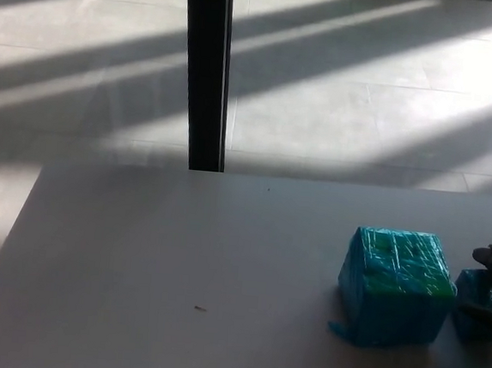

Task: The robot uses its right hand to pick up the small cube kept on the middle on the desk and place it on the bigger cube kept next to it

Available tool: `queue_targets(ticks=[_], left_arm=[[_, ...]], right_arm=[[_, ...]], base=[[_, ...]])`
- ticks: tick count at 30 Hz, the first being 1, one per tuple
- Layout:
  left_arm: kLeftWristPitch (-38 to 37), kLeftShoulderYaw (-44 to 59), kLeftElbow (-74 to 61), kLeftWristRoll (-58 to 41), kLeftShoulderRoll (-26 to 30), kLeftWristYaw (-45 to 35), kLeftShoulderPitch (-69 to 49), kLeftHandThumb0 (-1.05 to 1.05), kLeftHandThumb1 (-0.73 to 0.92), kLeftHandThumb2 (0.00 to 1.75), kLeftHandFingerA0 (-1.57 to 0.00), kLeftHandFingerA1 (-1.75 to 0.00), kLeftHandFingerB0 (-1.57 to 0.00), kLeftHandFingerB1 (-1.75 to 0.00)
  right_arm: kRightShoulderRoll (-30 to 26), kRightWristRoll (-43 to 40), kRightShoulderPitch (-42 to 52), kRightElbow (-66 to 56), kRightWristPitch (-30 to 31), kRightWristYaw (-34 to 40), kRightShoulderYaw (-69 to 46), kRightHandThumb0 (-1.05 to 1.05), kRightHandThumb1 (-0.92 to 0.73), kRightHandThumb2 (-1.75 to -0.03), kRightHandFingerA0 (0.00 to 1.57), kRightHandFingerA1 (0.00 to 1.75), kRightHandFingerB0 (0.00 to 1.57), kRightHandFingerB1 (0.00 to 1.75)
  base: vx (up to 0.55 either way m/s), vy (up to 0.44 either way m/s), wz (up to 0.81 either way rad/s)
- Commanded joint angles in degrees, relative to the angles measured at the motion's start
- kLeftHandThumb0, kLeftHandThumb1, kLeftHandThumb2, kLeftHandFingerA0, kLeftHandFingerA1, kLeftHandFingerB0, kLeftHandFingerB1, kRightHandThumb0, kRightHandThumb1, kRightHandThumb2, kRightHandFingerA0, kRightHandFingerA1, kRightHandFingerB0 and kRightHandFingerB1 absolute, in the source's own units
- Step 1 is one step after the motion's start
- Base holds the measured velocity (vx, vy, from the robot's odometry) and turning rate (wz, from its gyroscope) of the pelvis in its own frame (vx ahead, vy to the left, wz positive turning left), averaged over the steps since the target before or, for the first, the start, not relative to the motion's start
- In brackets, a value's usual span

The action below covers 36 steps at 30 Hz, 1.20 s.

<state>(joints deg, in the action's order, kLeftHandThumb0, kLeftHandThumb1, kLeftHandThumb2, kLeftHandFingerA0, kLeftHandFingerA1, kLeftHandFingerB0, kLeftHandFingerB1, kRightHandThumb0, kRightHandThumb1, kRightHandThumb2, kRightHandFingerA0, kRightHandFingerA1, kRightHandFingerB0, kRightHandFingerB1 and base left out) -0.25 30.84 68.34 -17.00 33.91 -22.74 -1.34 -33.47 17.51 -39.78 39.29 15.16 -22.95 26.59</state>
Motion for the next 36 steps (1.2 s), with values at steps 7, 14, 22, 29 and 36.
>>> queue_targets(ticks=[7,14,22,29,36], left_arm=[[0.1,-0.1,-0.1,-0.2,1.2,-0.1,0.4,-0.74,0.61,1.0,-0.45,-0.64,-0.3,-0.54],[-0.2,-0.6,0.1,0.2,1.4,-0.2,0.8,-0.71,0.61,1.01,-0.44,-0.63,-0.28,-0.53],[0.1,-0.3,-0.3,-0.3,1.7,-0.3,0.7,-0.72,0.77,0.63,-0.48,-0.56,-0.35,-0.43],[0.1,-0.6,-0.6,0.0,1.9,-0.5,1.0,-0.76,0.62,1.0,-0.46,-0.64,-0.31,-0.54],[-0.1,-0.6,-0.6,0.0,2.1,-0.7,0.9,-0.72,0.78,0.63,-0.47,-0.56,-0.35,-0.42]], right_arm=[[1.8,-3.7,0.4,7.0,-3.5,-9.2,-6.6,-0.25,-0.61,-0.58,0.1,0.38,0.14,0.27],[1.2,5.4,1.1,5.8,-6.7,-6.5,-0.8,-0.23,-0.43,-0.92,0.71,0.96,0.02,0.46],[-0.1,15.8,1.1,7.4,-5.3,-3.2,10.6,-0.17,-0.83,-0.68,0.5,0.7,0.22,0.3],[-0.8,23.5,0.9,10.8,-6.1,0.2,19.5,-0.26,-0.65,-0.59,0.68,1.01,0.56,0.46],[-2.2,22.9,5.8,9.0,-12.3,21.9,17.4,-0.32,-0.87,-0.7,0.75,1.55,0.72,0.71]], base=[[0.0,0.0,0.0],[0.0,0.0,0.0],[0.0,0.0,0.0],[0.0,0.0,0.0],[0.0,0.0,0.0]])
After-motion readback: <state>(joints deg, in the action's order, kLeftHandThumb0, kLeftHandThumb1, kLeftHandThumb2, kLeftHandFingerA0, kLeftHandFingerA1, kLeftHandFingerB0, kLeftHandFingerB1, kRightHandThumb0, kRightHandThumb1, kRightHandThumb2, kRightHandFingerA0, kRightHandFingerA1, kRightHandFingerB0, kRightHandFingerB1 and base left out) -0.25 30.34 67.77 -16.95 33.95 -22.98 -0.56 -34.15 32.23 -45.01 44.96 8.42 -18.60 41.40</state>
